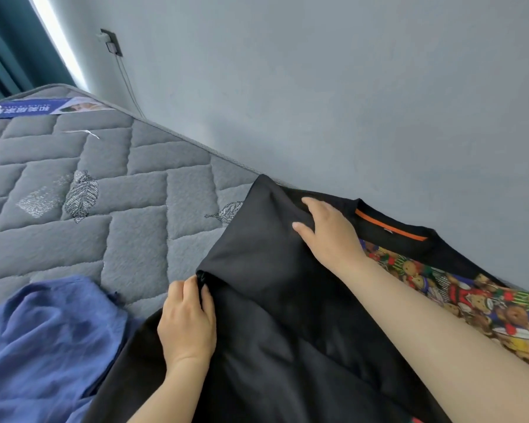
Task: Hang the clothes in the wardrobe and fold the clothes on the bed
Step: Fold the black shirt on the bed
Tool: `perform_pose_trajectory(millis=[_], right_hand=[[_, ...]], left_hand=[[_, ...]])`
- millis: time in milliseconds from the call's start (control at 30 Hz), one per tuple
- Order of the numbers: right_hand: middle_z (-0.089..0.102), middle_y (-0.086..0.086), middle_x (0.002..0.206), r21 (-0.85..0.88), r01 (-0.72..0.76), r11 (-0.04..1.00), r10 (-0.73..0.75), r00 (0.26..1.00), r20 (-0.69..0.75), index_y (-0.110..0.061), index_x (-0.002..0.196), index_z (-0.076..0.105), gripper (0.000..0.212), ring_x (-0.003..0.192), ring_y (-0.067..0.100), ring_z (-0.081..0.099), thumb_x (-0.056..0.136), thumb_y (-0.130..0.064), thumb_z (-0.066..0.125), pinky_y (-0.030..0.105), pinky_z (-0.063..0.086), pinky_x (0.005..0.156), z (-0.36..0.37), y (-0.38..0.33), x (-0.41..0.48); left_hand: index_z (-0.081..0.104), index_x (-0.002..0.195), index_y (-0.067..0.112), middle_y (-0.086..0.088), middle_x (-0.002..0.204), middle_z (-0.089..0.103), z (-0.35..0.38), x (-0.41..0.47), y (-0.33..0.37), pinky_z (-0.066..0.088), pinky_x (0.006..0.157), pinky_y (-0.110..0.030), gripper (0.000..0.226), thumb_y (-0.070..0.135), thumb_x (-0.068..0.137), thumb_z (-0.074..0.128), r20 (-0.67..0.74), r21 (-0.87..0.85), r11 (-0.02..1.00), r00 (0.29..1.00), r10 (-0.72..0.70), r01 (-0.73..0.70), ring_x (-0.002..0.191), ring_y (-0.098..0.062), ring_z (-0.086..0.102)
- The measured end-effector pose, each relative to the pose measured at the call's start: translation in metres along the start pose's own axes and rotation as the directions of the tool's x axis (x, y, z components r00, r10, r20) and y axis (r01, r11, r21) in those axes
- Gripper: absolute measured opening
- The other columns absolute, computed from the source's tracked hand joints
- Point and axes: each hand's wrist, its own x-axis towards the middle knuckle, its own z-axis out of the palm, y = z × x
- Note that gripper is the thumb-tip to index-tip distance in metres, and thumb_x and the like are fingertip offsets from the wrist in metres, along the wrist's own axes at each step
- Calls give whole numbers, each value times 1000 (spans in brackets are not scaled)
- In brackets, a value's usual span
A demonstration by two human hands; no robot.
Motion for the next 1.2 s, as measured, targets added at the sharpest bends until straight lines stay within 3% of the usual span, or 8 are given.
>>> perform_pose_trajectory(millis=[133,300,433,667,767,833,900,1200], right_hand=[[39,5,149,19,-192,981,190,979,72,-16,148,29,66,136,23,40,94,-38,58,37,41,104,-18,30,-82],[45,10,144,-55,-503,862,504,843,185,-12,147,28,66,130,29,47,95,-40,56,42,45,99,-46,85,-181],[65,0,101,-3,-497,868,494,863,109,-14,104,60,29,96,24,62,96,-41,53,36,51,78,-57,124,-231],[43,-6,60,253,-425,869,444,896,-20,-21,61,39,45,58,12,44,92,-48,57,29,28,53,-102,167,-214],[49,-6,66,172,-462,870,478,876,-62,-20,69,49,37,66,17,52,90,-49,60,31,36,56,-119,195,-200],[62,-2,91,116,-527,842,532,847,-6,-20,100,62,26,91,22,61,89,-43,64,32,47,71,-120,215,-198],[64,3,114,85,-571,816,568,821,63,-17,120,57,38,106,26,60,89,-37,65,34,50,82,-110,231,-202],[48,8,134,-4,-386,922,386,921,-51,-16,133,48,55,120,26,47,85,-30,69,36,45,89,-75,241,-175]], left_hand=[[58,105,7,-11,94,54,-8,-1,6,41,61,-37,18,20,94,51,28,-7,1000,1000,-6,6,80,-34,56],[53,118,5,-17,108,52,-23,-6,18,45,72,-44,26,17,95,50,77,-75,997,997,-3,8,93,-39,56],[50,125,5,-15,122,49,-39,-29,31,47,85,-47,35,13,92,55,67,-154,985,993,95,-83,108,-36,53],[60,111,8,-5,109,56,-43,-64,125,38,90,-30,35,31,89,44,111,-215,843,845,523,-493,96,-24,52],[56,126,10,-9,126,53,-16,-75,161,39,98,-39,52,44,90,41,293,-127,859,808,511,-497,112,-30,52],[32,148,22,-9,155,25,11,-87,171,18,114,-48,67,59,93,36,525,17,903,773,357,-429,142,-31,22],[1,153,34,-1,161,-10,36,-100,170,-5,114,-55,83,77,85,22,653,157,903,728,209,-400,147,-26,-14],[-28,142,40,1,155,-32,54,-99,163,-14,111,-58,106,93,53,-7,714,269,864,690,117,-425,141,-27,-32]])
